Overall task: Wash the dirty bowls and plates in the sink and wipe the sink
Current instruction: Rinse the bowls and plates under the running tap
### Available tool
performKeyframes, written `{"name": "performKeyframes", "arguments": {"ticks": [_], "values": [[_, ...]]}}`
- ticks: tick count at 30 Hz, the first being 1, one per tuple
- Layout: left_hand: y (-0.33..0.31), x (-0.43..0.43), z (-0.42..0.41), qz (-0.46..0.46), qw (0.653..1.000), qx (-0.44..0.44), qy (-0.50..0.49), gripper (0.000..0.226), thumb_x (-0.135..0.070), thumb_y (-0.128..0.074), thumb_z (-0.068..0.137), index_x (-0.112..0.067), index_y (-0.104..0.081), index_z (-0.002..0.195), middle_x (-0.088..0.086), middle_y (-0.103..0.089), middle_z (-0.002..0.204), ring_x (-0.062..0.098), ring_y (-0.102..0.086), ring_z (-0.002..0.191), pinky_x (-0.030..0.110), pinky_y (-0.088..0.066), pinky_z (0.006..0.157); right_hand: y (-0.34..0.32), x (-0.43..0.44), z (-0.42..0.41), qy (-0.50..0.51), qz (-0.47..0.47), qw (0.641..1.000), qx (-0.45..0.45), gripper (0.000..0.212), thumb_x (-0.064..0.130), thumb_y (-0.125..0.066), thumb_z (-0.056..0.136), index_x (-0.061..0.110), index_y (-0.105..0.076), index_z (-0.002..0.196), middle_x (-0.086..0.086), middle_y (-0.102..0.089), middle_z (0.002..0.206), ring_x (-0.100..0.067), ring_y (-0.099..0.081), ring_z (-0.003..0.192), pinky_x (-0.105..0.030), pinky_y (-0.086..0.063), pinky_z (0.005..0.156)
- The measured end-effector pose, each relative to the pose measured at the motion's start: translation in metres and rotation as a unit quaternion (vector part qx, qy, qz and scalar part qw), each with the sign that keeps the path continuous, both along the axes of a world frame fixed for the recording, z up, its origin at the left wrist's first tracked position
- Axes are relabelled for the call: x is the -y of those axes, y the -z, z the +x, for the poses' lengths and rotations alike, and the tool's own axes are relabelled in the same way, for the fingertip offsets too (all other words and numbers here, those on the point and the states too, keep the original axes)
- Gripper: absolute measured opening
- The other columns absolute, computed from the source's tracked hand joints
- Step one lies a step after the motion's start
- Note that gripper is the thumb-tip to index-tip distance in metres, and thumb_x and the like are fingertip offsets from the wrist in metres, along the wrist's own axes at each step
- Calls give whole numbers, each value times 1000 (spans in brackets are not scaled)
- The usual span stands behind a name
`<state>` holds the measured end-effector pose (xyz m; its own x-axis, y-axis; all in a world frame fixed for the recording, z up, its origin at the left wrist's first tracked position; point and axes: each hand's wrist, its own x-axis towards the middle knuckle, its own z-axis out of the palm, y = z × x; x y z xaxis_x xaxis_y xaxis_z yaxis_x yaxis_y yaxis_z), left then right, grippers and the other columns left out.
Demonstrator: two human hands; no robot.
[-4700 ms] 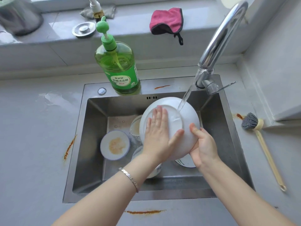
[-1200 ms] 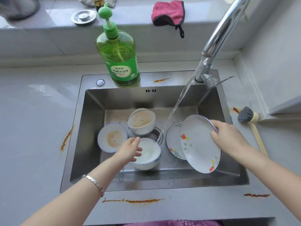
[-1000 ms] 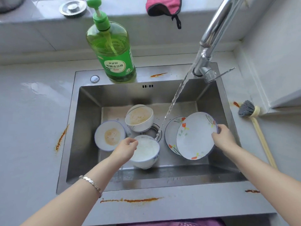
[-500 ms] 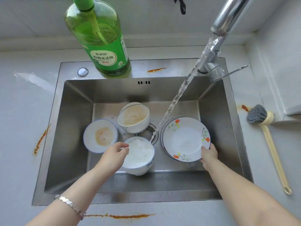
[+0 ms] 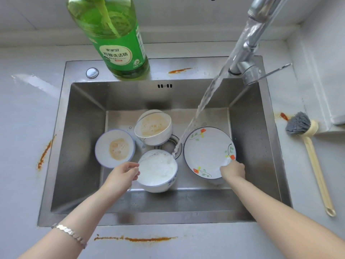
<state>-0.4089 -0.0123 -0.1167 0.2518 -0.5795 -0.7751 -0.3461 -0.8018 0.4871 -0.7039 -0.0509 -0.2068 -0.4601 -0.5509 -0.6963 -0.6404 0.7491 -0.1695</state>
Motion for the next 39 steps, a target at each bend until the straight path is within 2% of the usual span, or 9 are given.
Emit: {"name": "performKeyframes", "arguments": {"ticks": [3, 6, 8, 12, 17, 24, 32, 36, 39], "values": [[-4, -3, 8, -6, 1000, -2, -12, 18, -12, -46, 95, -12, -57, 109, 8, -64, 99, 21, -61, 93, 35, -46, 84, -25, 1, 46, -80, -15, 992, 95, 50, 26, -47, 93, 11, -35, 138, -18, -50, 128, -33, -56, 107, -32, -46, 89], [-9, -8, 16, -12, 1000, -6, -15, 19, -11, -46, 95, -11, -57, 111, 10, -63, 101, 20, -60, 90, 32, -45, 78, -47, -1, 100, -32, 98, 968, 229, 59, 42, -45, 94, 12, -24, 139, -16, -62, 79, -21, -61, 47, -24, -49, 43], [-11, -13, 23, -12, 1000, -4, -8, 20, -11, -46, 95, -10, -57, 112, 8, -63, 99, 19, -60, 88, 32, -45, 80, -53, -6, 126, -14, 167, 949, 267, 52, 36, -45, 95, 6, -27, 134, -17, -56, 68, -16, -54, 31, -20, -45, 34], [-13, -19, 34, -10, 1000, -7, 4, 19, -13, -46, 95, -13, -57, 110, 2, -63, 94, 18, -61, 89, 31, -45, 80, -41, -19, 149, 88, 170, 937, 292, 27, 1, -41, 90, -1, -40, 117, -18, -54, 66, -25, -58, 44, -30, -50, 40], [-14, -23, 39, -2, 1000, -12, 14, 22, -16, -46, 94, -15, -57, 114, -2, -63, 94, 18, -62, 94, 33, -47, 83, -44, -23, 154, 130, 75, 958, 246, 27, 1, -32, 89, 11, -44, 111, -22, -58, 101, -28, -57, 47, -26, -47, 31], [-36, -8, 30, 75, 990, -112, -34, 44, -37, -46, 96, -14, -43, 133, 11, -57, 118, 25, -61, 95, 36, -54, 75, -88, -10, 134, 150, 139, 920, 335, 9, 0, -36, 91, -2, -44, 89, -13, -48, 64, -11, -52, 27, -16, -39, 27], [-92, 27, 28, 41, 993, -107, 7, 51, -57, -37, 92, -18, -51, 121, 16, -65, 101, 26, -70, 79, 38, -59, 60, -139, 15, 125, 143, 303, 831, 443, 55, 9, -33, 94, -7, -61, 49, -5, -47, 38, -3, -44, 22, -13, -37, 27], [-97, 18, 19, 110, 987, -119, 4, 59, -56, -34, 93, -8, -49, 124, 19, -66, 96, 28, -69, 81, 39, -59, 64, -152, 7, 116, 110, 280, 859, 415, 29, 6, -36, 93, -7, -55, 75, -7, -51, 40, -4, -47, 25, -13, -39, 28], [-102, 15, 8, 98, 980, -171, -30, 51, -58, -39, 91, -18, -43, 123, 19, -66, 99, 31, -69, 85, 39, -58, 67, -169, 0, 100, 59, 100, 916, 383, 21, -2, -38, 87, -2, -52, 103, -12, -55, 54, -8, -53, 31, -15, -41, 30]]}}
